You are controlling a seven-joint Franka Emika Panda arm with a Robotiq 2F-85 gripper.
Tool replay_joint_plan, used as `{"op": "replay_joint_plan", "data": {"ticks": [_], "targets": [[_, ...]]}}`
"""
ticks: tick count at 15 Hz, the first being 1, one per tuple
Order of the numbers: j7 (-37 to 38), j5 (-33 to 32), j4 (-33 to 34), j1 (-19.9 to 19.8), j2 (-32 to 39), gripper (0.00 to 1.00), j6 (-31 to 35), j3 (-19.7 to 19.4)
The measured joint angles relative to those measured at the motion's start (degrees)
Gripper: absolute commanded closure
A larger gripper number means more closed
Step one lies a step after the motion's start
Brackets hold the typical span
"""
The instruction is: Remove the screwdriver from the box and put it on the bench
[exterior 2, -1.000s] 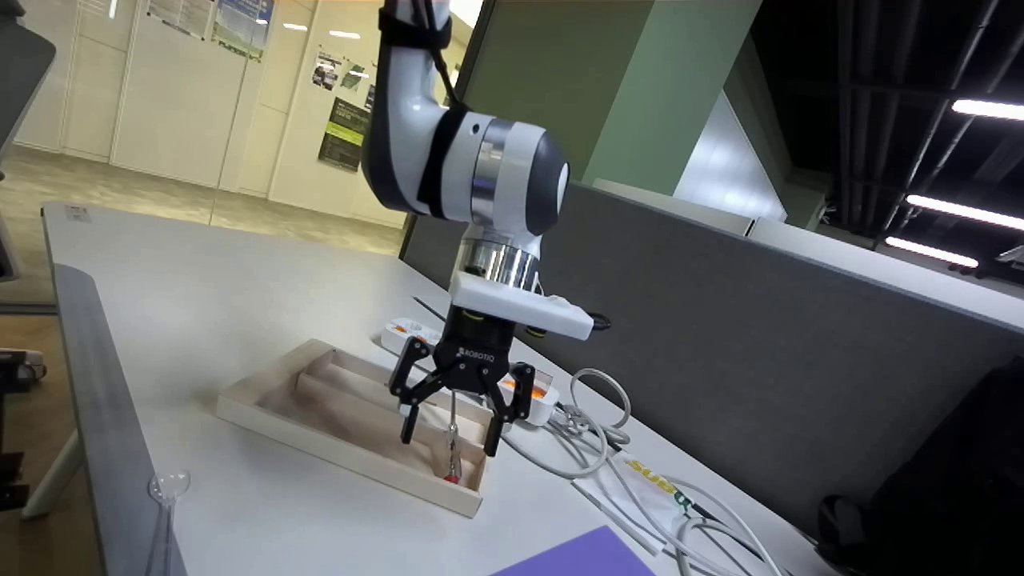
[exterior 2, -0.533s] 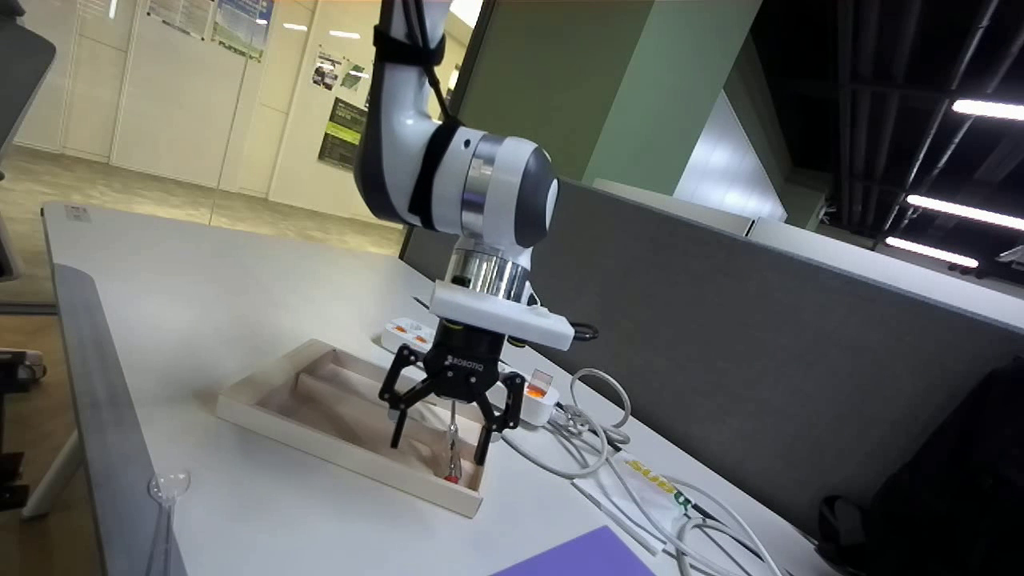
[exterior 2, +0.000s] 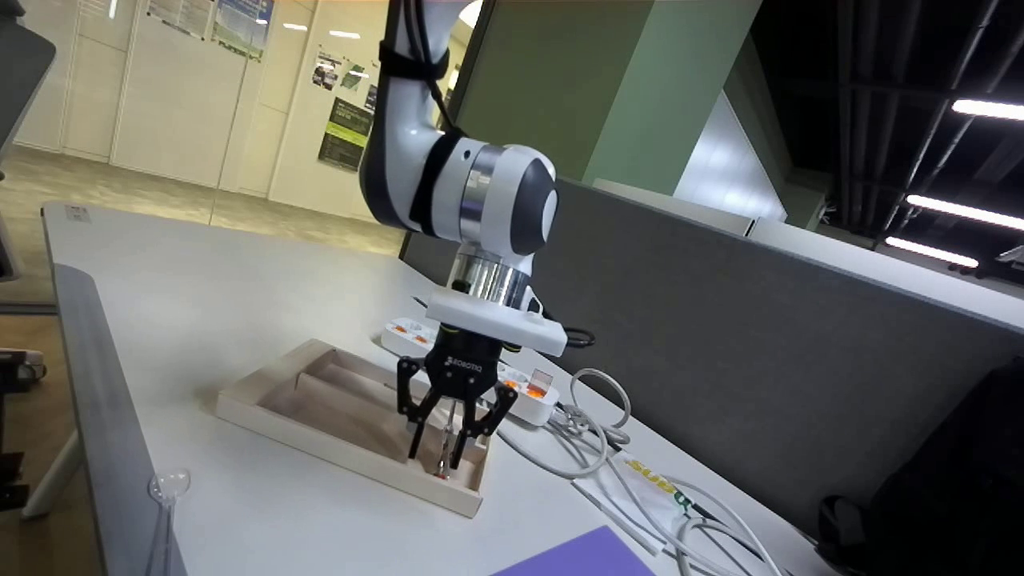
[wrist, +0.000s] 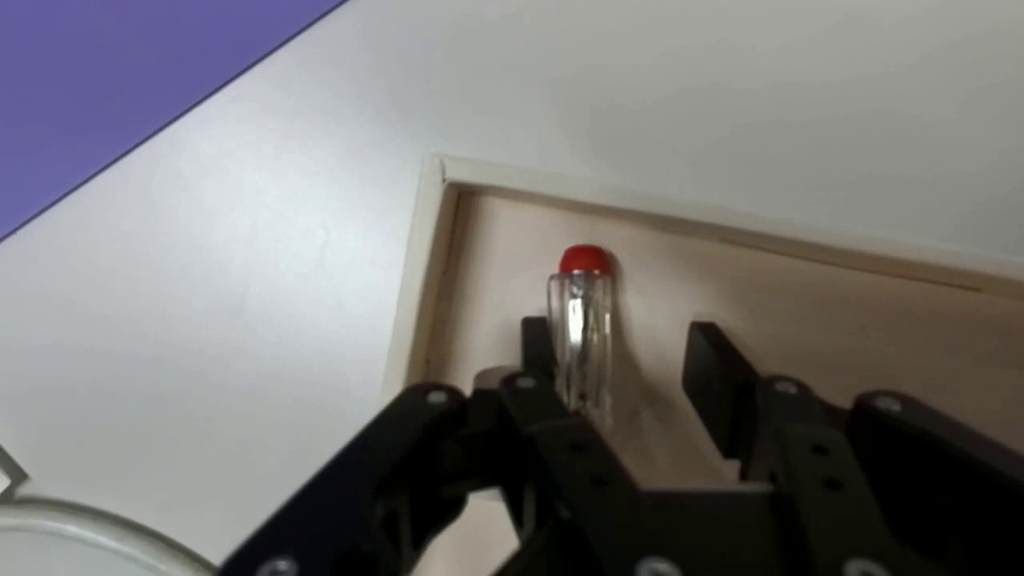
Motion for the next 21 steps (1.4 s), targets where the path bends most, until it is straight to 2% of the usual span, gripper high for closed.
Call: {"op": "replay_joint_plan", "data": {"ticks": [2,3,7,12,17,21], "targets": [[0.0,0.7,0.5,0.0,0.0,0.95,0.4,0.1],[0.0,1.1,0.7,0.0,-0.2,0.99,0.5,0.3],[-0.9,5.3,0.8,-0.8,-3.0,0.96,0.2,1.9],[-2.4,10.1,0.5,-3.5,-10.7,0.96,-1.2,2.9],[-1.7,9.1,-1.8,-6.3,-19.0,0.96,-2.2,-2.0],[-0.6,7.8,-3.7,-9.7,-20.8,0.96,-4.0,-7.2]]}}
